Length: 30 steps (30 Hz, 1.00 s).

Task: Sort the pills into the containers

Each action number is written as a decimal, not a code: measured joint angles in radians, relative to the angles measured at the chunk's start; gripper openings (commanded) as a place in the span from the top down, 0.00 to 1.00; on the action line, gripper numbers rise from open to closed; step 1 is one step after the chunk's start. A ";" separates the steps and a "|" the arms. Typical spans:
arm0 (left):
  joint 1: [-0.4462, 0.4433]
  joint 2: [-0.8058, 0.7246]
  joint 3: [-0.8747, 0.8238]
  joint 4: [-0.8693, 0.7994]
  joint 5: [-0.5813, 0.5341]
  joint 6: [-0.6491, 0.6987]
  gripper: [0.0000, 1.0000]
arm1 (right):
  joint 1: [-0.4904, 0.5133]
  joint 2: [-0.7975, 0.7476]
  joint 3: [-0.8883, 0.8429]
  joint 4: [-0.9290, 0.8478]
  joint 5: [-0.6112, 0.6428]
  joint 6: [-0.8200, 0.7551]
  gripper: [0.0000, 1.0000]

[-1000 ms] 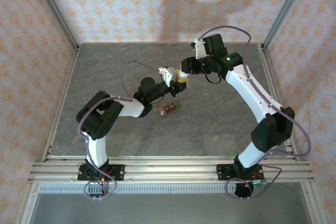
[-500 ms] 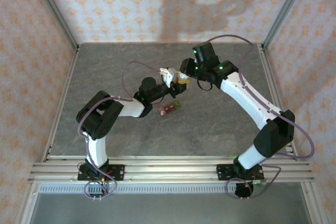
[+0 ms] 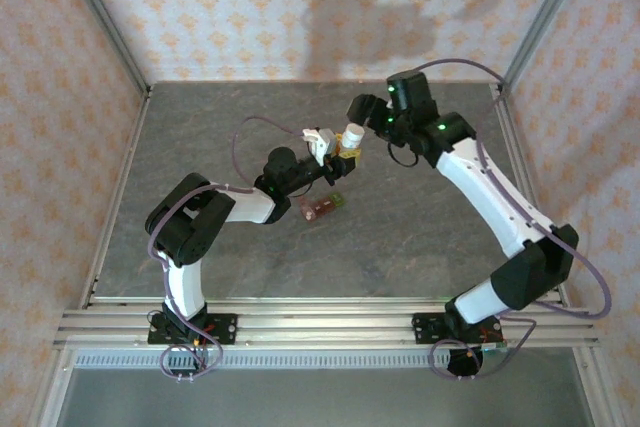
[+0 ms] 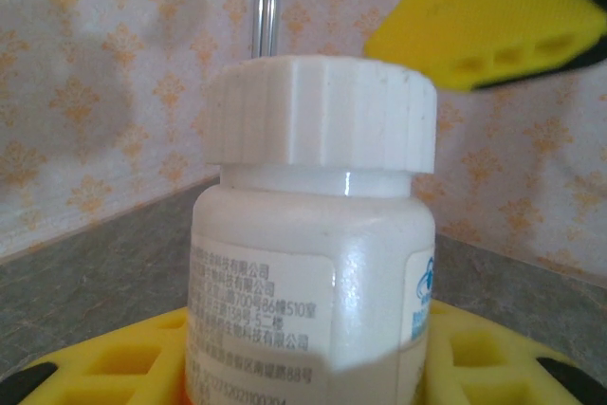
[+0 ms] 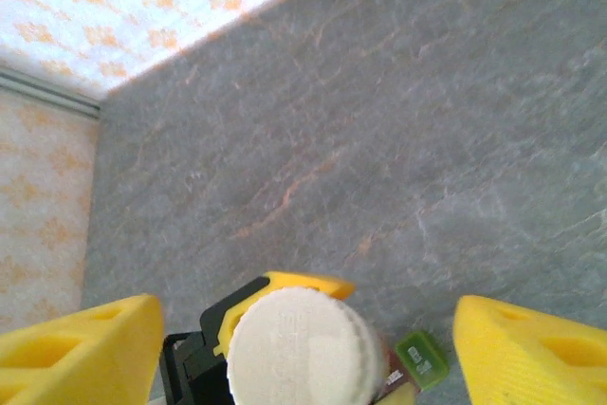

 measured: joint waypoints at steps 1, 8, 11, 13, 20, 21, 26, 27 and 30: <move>0.000 0.000 0.000 0.000 0.000 0.000 1.00 | -0.019 -0.011 0.005 0.000 -0.013 -0.013 0.16; 0.000 -0.003 0.000 0.000 0.000 0.000 1.00 | -0.076 0.008 0.064 -0.003 -0.209 -0.307 0.18; 0.000 -0.006 0.000 0.000 0.001 0.000 1.00 | -0.071 0.024 0.064 -0.029 -0.276 -0.430 0.19; 0.000 -0.010 0.000 0.000 0.001 0.000 1.00 | -0.072 0.035 0.064 -0.046 -0.310 -0.488 0.21; 0.000 -0.015 0.000 0.000 0.009 0.000 1.00 | -0.073 0.080 0.064 -0.086 -0.371 -0.569 0.27; 0.000 -0.015 0.000 0.000 0.011 0.000 1.00 | -0.073 0.087 0.064 -0.090 -0.374 -0.574 0.28; 0.000 -0.015 0.000 0.000 0.012 0.000 1.00 | -0.073 0.117 0.064 -0.099 -0.386 -0.585 0.35; 0.000 -0.015 0.000 0.000 0.012 0.000 1.00 | -0.073 0.124 0.065 -0.099 -0.388 -0.585 0.37; 0.000 -0.015 0.000 -0.001 0.013 0.000 1.00 | -0.073 0.137 0.071 -0.100 -0.395 -0.585 0.48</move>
